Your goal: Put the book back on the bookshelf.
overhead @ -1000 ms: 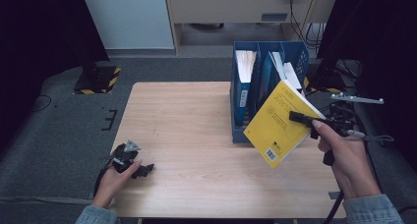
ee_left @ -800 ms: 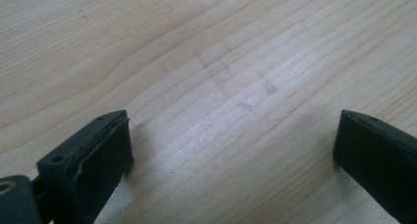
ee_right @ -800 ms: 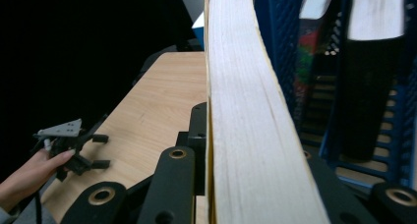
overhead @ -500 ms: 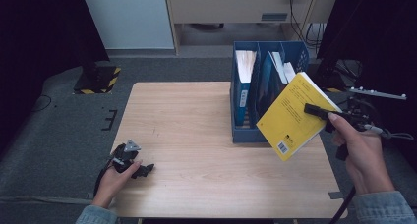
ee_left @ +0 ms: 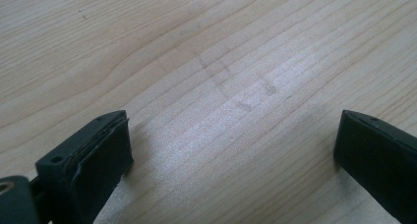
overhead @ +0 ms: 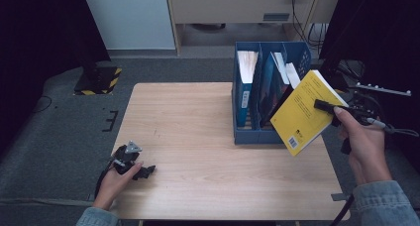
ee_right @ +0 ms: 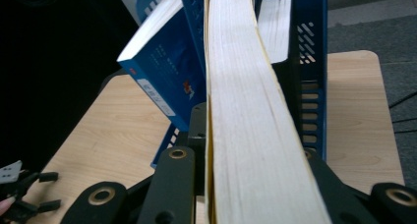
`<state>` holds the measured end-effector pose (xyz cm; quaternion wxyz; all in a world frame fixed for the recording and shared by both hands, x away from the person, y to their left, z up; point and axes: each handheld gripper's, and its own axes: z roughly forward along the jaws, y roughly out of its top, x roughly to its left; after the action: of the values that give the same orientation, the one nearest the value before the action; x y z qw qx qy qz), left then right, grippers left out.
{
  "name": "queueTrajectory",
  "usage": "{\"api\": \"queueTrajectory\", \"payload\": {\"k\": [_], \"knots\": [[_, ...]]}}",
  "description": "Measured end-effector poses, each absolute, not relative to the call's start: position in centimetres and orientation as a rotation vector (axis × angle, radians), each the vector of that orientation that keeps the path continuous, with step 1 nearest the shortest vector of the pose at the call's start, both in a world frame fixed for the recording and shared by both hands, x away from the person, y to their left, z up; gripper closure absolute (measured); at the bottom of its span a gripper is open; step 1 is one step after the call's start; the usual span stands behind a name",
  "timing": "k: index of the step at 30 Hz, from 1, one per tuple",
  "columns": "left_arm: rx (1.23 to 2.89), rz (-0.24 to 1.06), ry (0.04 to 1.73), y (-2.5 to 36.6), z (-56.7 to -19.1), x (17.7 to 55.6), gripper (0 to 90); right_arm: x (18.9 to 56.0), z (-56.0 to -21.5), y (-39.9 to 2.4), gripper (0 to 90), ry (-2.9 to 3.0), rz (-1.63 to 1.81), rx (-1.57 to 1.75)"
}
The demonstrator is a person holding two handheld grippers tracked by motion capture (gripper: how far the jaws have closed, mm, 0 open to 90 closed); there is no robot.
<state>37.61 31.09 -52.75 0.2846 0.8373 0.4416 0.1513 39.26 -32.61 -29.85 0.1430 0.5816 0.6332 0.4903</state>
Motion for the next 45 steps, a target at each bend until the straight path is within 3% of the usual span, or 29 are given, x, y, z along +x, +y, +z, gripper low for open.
{"api": "queueTrajectory", "payload": {"k": [45], "knots": [[2.241,0.401,1.17,30.9,-52.8,37.6,0.0,42.1,-28.9,-30.8,75.2,1.847,1.257,1.691]]}}
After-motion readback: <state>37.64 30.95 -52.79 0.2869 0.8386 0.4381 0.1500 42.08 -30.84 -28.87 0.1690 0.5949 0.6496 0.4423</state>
